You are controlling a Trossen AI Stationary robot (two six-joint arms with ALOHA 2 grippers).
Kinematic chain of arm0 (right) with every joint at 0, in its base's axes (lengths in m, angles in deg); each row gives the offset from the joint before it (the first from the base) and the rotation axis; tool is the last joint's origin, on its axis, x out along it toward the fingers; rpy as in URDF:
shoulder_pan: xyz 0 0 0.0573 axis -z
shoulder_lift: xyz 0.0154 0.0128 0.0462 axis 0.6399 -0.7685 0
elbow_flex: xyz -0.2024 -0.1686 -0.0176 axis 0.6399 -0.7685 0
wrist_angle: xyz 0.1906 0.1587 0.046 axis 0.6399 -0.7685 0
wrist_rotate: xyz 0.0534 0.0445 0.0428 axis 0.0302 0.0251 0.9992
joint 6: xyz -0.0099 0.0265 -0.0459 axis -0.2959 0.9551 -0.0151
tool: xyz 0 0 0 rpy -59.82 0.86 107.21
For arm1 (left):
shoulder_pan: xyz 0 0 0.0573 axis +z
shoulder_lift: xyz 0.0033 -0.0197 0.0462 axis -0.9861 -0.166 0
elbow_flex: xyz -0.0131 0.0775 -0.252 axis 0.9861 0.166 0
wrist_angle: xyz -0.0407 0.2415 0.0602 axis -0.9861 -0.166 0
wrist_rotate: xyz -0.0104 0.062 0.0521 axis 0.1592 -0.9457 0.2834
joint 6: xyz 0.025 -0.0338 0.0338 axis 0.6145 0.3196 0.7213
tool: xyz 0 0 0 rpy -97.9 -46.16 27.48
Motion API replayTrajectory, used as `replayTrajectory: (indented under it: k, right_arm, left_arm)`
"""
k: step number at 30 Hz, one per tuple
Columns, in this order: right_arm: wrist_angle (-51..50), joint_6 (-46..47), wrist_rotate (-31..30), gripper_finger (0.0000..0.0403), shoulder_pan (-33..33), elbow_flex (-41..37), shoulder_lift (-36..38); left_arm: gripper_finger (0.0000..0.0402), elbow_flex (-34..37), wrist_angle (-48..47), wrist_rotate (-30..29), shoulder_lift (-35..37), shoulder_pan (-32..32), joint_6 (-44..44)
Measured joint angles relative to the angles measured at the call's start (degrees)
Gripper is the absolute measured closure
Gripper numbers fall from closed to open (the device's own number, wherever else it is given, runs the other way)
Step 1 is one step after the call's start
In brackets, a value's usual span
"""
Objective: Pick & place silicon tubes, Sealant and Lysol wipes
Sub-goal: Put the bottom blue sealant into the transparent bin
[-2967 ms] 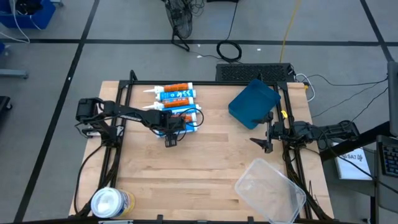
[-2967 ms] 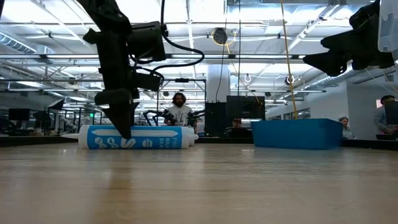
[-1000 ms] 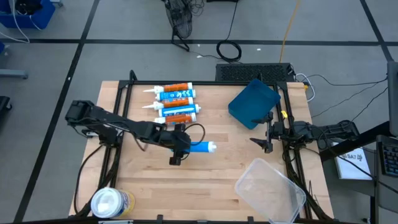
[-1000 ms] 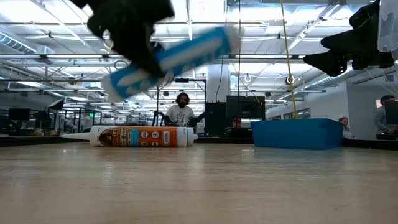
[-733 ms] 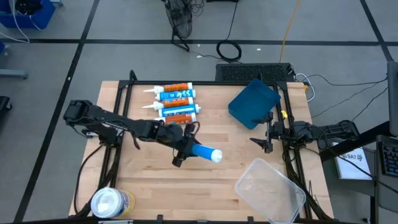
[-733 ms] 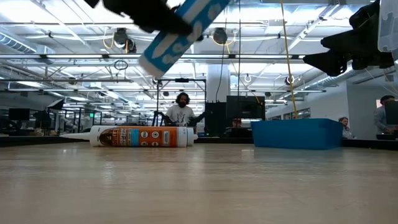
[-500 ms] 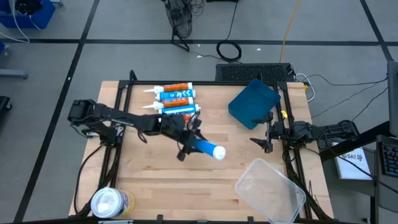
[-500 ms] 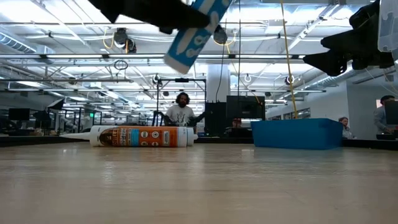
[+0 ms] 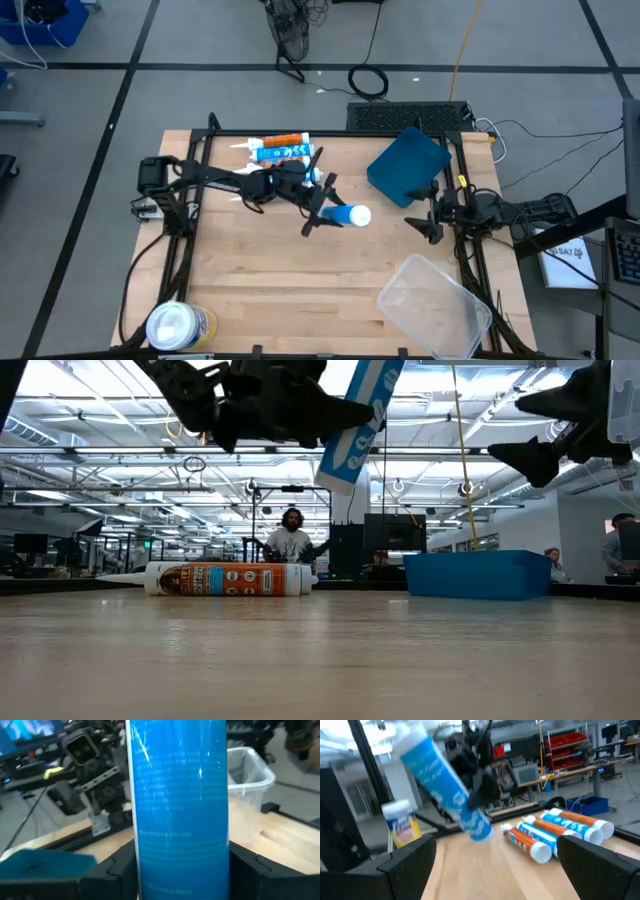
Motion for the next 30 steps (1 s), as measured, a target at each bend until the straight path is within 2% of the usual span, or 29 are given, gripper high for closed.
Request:
replayTrajectory:
  k: [4, 11, 20, 24, 30]
  right_arm:
    - [2.63, -0.37, -0.78, 0.0012, 0.00, 0.00, -0.03]
    - [6.03, 2.81, -0.53, 0.0012, 0.00, 0.00, -0.04]
    - [7.43, 3.47, -1.11, 0.0012, 0.02, 0.00, -2.57]
    - [16.71, 1.27, -5.66, 0.0012, 0.02, 0.00, -9.08]
    - [31.00, -5.94, -9.99, 0.0012, 0.04, 2.35, -27.62]
  left_arm:
    - [0.0188, -0.02, 4.90, 1.56, -2.62, 0.72, -1.02]
    - [0.0188, 0.00, 5.74, 1.99, -4.58, 2.07, -4.50]
    - [0.0188, -0.02, 4.25, 2.07, -4.56, 1.85, -4.29]
    - [0.0188, 0.00, 3.62, 2.06, -4.58, 1.83, -3.86]
    - [0.0188, 0.00, 3.39, 1.46, -4.58, 2.07, -3.68]
